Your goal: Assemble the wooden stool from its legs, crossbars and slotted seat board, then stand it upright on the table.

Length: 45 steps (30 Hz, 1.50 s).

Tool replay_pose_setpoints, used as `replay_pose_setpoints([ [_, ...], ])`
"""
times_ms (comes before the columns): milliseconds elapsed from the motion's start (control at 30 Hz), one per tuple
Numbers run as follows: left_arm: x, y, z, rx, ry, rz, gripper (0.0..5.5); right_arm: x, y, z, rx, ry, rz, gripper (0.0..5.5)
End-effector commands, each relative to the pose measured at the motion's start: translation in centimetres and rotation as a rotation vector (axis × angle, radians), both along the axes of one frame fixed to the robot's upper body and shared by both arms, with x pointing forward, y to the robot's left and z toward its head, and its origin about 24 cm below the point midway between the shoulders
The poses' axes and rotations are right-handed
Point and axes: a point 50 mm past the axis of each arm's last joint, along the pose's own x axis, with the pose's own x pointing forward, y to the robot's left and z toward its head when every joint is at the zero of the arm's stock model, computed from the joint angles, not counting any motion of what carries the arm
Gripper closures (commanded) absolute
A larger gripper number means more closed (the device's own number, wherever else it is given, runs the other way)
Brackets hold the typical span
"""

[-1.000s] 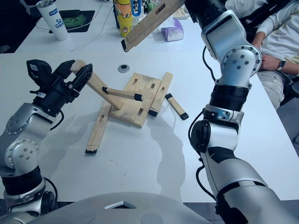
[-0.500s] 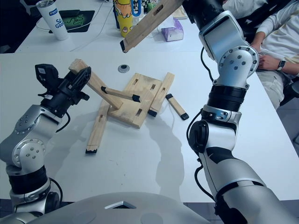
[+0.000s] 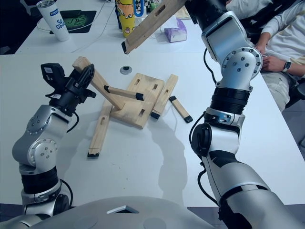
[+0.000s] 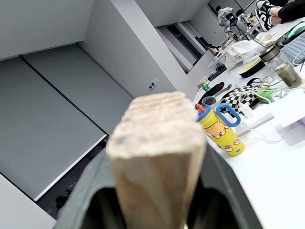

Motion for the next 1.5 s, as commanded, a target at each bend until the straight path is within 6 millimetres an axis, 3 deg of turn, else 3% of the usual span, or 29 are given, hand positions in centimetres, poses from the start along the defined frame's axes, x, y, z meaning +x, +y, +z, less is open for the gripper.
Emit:
replay_pose_setpoints([
  [33, 0.6, 0.3, -0.6, 0.068, -0.001, 0.111, 4.46, -0.3, -0.1, -0.3, -0.052, -0.014, -0.024, 4.48],
  [300, 1.5, -1.1, -1.9, -0.003, -0.018, 0.248, 4.46, -0.8, 0.0, -3.3, -0.134, 0.064, -0.101, 4.48],
  [400, 1.4, -2.2, -1.3, -0.044, -0.067, 0.233, 4.46, -1.2, -0.1, -4.6, -0.147, 0.106, -0.127, 4.48],
  [733, 1.4, -3.4, -0.2, 0.18, -0.278, 0.183, 4.46, -1.2, -0.5, -5.2, -0.152, 0.133, -0.156, 4.48],
  [1033, 2.1, -2.0, -2.4, 0.028, -0.141, 0.288, 4.47, -1.0, -0.1, -5.2, -0.164, 0.135, -0.151, 4.48],
  [1167, 2.6, -3.1, -3.2, -0.064, -0.059, 0.328, 4.47, -1.3, 1.0, -6.7, -0.195, 0.185, -0.144, 4.48],
  [1367, 3.3, -6.0, -2.8, -0.116, -0.023, 0.272, 4.47, -2.3, 3.1, -9.5, -0.219, 0.274, -0.143, 4.48],
  [1500, 3.3, -6.4, -2.9, -0.131, 0.0, 0.273, 4.47, -2.2, 3.2, -11.2, -0.249, 0.319, -0.21, 4.48],
])
